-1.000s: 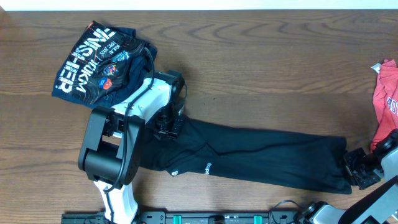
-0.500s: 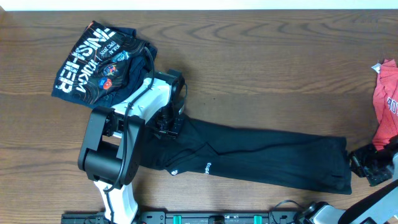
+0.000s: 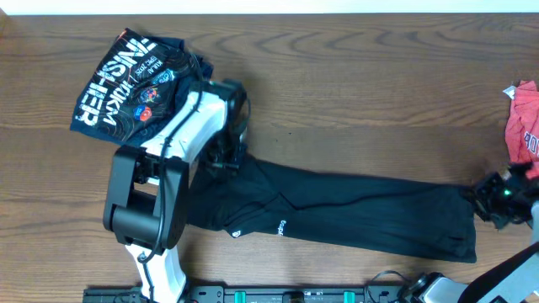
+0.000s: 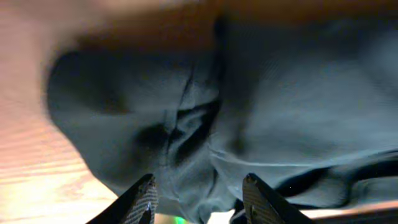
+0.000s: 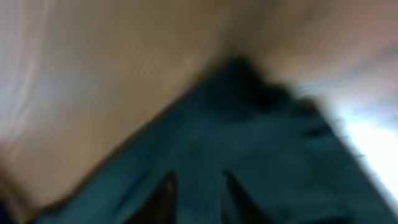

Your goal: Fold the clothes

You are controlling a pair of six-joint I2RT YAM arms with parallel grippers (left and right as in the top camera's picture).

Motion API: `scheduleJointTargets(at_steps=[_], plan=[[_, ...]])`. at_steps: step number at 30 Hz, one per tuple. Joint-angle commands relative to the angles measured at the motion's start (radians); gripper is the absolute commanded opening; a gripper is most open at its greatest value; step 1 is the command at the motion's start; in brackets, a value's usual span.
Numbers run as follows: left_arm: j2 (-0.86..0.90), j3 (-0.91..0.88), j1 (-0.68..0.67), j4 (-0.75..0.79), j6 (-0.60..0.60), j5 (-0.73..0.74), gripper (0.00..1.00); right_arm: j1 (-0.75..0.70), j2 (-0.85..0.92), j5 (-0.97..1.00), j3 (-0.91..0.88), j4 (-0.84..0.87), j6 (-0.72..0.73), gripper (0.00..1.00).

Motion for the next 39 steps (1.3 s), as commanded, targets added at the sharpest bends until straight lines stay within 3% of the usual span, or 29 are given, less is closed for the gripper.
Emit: scheduleJointTargets(at_steps=[1, 6, 11, 17, 23, 26, 39], plan=[[-0.023, 0.032, -0.001, -0.017, -0.006, 0.068, 0.46, 0.071, -0.006, -0.026, 0.005, -0.027, -0.043, 0.10], [-0.023, -0.005, -0.006, -0.017, -0.039, 0.119, 0.39, 0.176, 0.001, 0.176, -0.060, 0.010, 0.119, 0.01], [-0.023, -0.069, -0.006, 0.022, -0.039, 0.119, 0.39, 0.203, 0.002, 0.249, -0.172, 0.076, 0.246, 0.01], [-0.023, -0.216, -0.006, 0.237, -0.061, 0.119, 0.39, 0.203, 0.003, 0.323, -0.300, 0.206, 0.346, 0.01], [-0.023, -0.272, -0.003, 0.546, -0.057, 0.072, 0.34, 0.203, 0.003, 0.243, -0.418, 0.492, 0.433, 0.01], [-0.023, -0.272, 0.002, 0.619, -0.058, 0.063, 0.34, 0.203, 0.004, 0.175, -0.459, 0.674, 0.469, 0.01], [-0.023, -0.272, 0.025, 0.632, -0.066, 0.058, 0.33, 0.322, 0.007, 0.043, -0.462, 0.947, 0.521, 0.01]])
